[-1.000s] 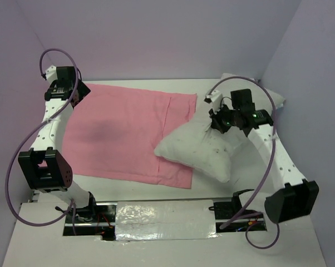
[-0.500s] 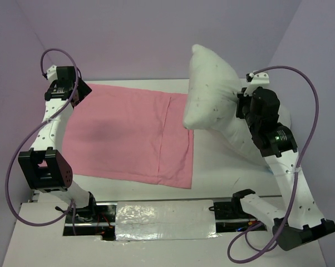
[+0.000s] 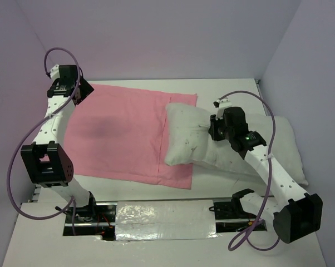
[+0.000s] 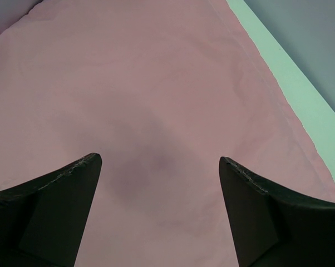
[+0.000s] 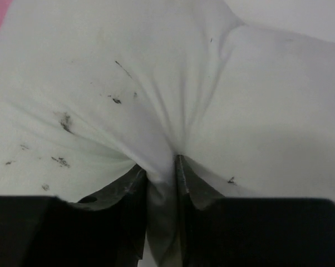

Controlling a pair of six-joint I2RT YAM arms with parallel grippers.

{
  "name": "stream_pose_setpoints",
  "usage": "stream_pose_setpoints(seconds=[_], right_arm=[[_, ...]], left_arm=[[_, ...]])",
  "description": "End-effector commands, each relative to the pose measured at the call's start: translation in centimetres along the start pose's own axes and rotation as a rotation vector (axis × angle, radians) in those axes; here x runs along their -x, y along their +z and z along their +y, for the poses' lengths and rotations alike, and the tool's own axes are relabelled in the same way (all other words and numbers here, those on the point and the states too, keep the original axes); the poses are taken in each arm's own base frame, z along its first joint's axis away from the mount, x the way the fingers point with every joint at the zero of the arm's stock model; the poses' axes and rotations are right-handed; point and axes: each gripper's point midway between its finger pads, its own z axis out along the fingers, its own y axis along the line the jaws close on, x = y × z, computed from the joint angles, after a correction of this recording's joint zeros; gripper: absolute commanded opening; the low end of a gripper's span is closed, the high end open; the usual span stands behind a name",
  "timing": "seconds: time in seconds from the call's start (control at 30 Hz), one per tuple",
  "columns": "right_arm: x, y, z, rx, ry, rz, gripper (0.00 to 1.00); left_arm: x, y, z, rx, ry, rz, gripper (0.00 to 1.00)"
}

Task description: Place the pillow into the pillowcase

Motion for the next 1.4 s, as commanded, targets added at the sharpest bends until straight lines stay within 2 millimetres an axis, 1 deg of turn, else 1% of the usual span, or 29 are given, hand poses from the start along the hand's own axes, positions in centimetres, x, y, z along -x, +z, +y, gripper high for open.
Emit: stream_pose_setpoints(seconds=[0.0,0.03,0.07,0.1,0.13,0.17,0.2,0.23,0.27,0.3,0.33,0.4,0.43,0.5,0.53,0.57,0.6,0.63,0.67,0.7,0.73,0.8,0.9,1.07,1.17,1.2,1.27,1.3,1.37], right_arm=[[2.6,0.4,1.4,0.062,0.046,-0.103,0.34],[3.2,0.3,2.1,0.088,0.04,-0.114,0.48],[3.8,0.1,2.5,0.1,0.037,-0.122,0.53],[4.1,0.1,3.5,0.13,0.021,-0.12,0.56],[4.6,-0.3,4.3,0.154,0.001,-0.121,0.59],[6.6,-1.2,5.0,0.173,-0.013,-0.159,0.65],[7.1,-1.5,5.9,0.196,-0.034,-0.16,0.69],[7.7,-1.9,6.3,0.195,-0.031,-0.158,0.73],[9.9,-3.1,6.7,0.196,-0.019,-0.196,0.82],[10.7,-3.3,7.0,0.196,-0.007,-0.192,0.89],[11.7,-3.5,7.6,0.159,0.004,-0.164,0.96],[12.3,-3.0,8.0,0.088,0.025,-0.122,0.99],[12.4,-2.0,8.3,0.017,0.016,-0.076,1.0],[12.0,-0.9,9.0,-0.029,0.019,-0.014,1.0],[12.2,-1.1,10.0,-0.039,-0.002,0.011,1.0],[11.3,0.7,10.2,-0.083,-0.027,0.055,1.0],[10.9,1.1,10.6,-0.097,-0.032,0.077,1.0],[11.5,1.3,11.5,-0.09,-0.036,0.067,1.0],[11.1,2.2,12.1,-0.081,-0.044,0.086,1.0],[11.2,2.4,12.6,-0.073,-0.036,0.081,1.0],[11.8,2.6,13.0,-0.063,-0.029,0.056,1.0],[12.9,2.5,13.3,-0.049,-0.006,-0.001,1.0],[14.4,1.5,12.8,-0.052,0.038,-0.097,1.0],[15.4,0.5,12.3,-0.035,0.094,-0.181,1.0],[16.1,0.0,11.4,-0.046,0.132,-0.215,1.0],[16.1,0.2,11.1,-0.051,0.136,-0.217,1.0],[16.4,-0.2,11.2,-0.025,0.15,-0.23,1.0],[16.7,-0.2,10.8,-0.024,0.165,-0.237,1.0],[16.8,-0.6,11.2,0.017,0.185,-0.241,1.0]], left_arm=[[1.4,-0.2,-1.2,-0.045,0.006,-0.023,0.99],[1.3,-0.1,-1.5,-0.06,0.021,-0.014,0.99],[1.5,-0.3,-1.8,-0.07,0.022,-0.011,0.99],[1.5,0.0,-2.0,-0.069,0.023,-0.004,0.99],[1.5,-0.1,-2.6,-0.099,0.033,0.008,0.99],[1.8,-0.3,-3.2,-0.118,0.033,0.007,0.99],[1.8,-0.3,-3.5,-0.133,0.037,0.013,0.99],[1.7,-0.5,-4.0,-0.163,0.049,0.021,0.99],[1.7,-0.6,-4.1,-0.172,0.054,0.023,0.99],[1.8,-0.8,-4.3,-0.186,0.058,0.019,0.99],[1.6,-0.9,-4.5,-0.196,0.067,0.024,0.99],[1.6,-0.8,-4.4,-0.198,0.067,0.021,0.99],[1.4,-0.8,-4.5,-0.204,0.072,0.028,0.99],[1.2,-0.7,-4.6,-0.205,0.085,0.036,0.99],[1.2,-0.7,-4.5,-0.203,0.089,0.04,0.99],[1.2,-0.7,-4.3,-0.196,0.092,0.039,0.99],[1.2,-0.7,-4.2,-0.195,0.096,0.036,0.99],[1.1,-0.7,-4.2,-0.194,0.098,0.037,0.99],[1.2,-0.8,-4.2,-0.195,0.097,0.034,0.99],[1.2,-0.9,-4.4,-0.205,0.097,0.037,0.99],[1.3,-1.0,-4.6,-0.219,0.095,0.035,0.99],[1.1,-1.2,-5.0,-0.244,0.085,0.042,0.99],[0.8,-1.3,-5.2,-0.255,0.082,0.056,0.99],[0.8,-1.9,-4.5,-0.231,0.081,0.057,0.99],[0.8,-2.5,-4.2,-0.228,0.08,0.052,0.99],[0.9,-2.7,-4.1,-0.23,0.079,0.049,0.99],[0.9,-3.0,-3.8,-0.226,0.074,0.043,0.99],[0.6,-2.9,-3.6,-0.222,0.073,0.046,0.99],[0.5,-3.2,-3.5,-0.226,0.07,0.047,0.99]])
